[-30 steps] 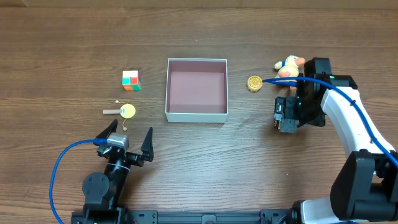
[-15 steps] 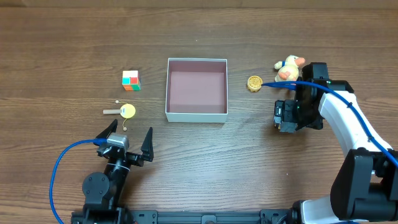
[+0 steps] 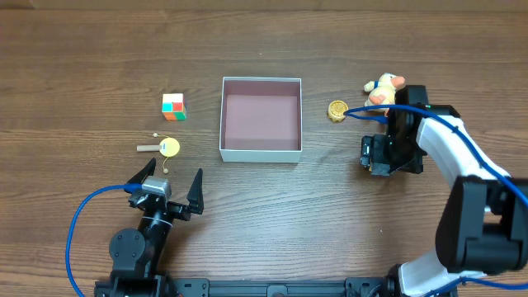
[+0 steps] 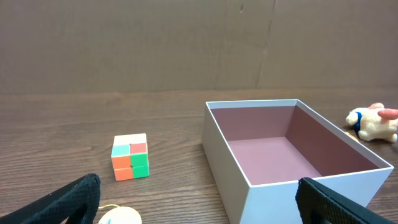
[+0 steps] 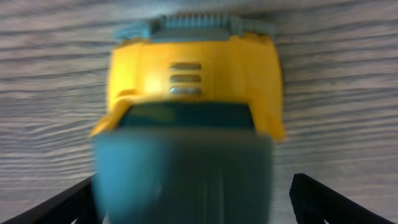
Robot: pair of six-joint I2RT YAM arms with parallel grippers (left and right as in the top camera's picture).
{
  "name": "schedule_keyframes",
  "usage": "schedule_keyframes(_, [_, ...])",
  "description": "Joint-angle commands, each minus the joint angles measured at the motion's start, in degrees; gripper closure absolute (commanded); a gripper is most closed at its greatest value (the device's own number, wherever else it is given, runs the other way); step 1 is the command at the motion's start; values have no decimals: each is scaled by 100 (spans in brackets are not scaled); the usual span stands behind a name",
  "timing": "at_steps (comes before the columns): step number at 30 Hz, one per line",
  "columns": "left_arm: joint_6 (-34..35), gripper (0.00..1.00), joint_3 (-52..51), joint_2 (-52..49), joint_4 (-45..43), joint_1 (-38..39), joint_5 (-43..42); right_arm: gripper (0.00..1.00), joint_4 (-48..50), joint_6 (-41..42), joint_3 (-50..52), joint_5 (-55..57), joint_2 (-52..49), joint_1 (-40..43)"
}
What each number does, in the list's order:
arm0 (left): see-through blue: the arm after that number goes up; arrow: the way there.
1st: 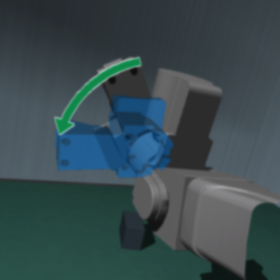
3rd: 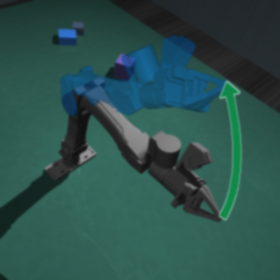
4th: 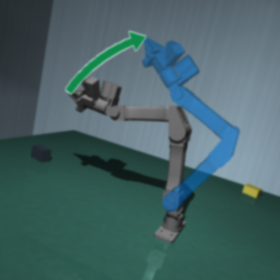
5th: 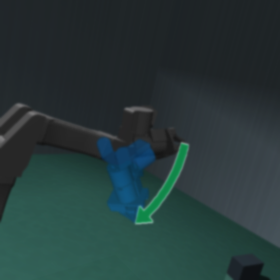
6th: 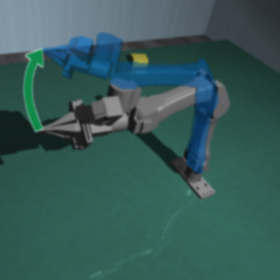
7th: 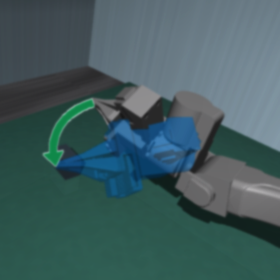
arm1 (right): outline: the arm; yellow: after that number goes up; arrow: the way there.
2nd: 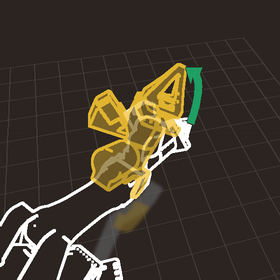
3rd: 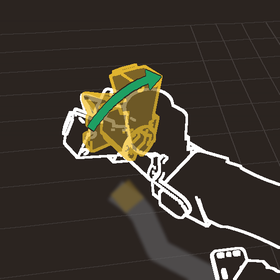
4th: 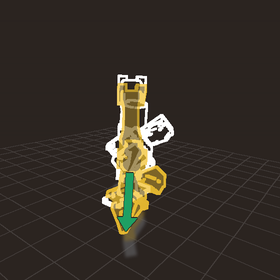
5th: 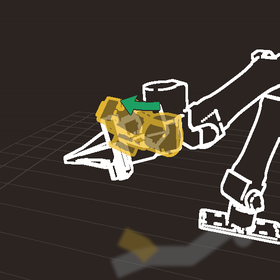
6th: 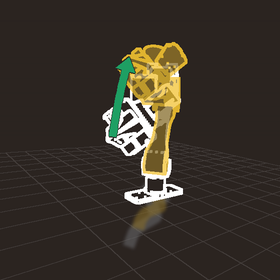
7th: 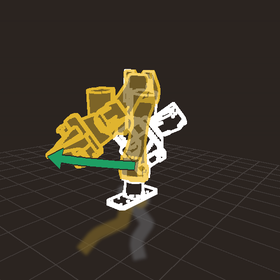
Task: Pack container
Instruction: 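Lift the truck with the right gripper and carry it over the box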
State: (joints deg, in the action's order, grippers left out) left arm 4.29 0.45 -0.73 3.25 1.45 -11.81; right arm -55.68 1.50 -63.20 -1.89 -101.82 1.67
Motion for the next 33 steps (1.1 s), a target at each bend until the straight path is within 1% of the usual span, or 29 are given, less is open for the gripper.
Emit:
schedule_keyframes(1, [-46,0,-17,48,-7,-35,-24,7,68,22,26,79,-105,-22])
schedule_keyframes(5, [-46,0,-17,48,-7,-35,-24,7,122,22,24,76,-105,-22])
schedule_keyframes(17, [-46,0,-17,48,-7,-35,-24,12,127,24,-133,76,-105,-22])
schedule_keyframes(20, [-46,0,-17,48,-7,-35,-24,18,31,24,-254,76,-105,-22])
schedule_keyframes(23, [-46,0,-17,48,-7,-35,-24,19,-68,22,-374,151,-105,-22])
schedule_keyframes(30, [-46,0,-17,48,-7,-35,-24,36,-186,26,-481,184,-105,-22])
schedule_keyframes(33, [-46,0,-17,48,-7,-35,-24,41,-186,26,-481,184,-105,-22])
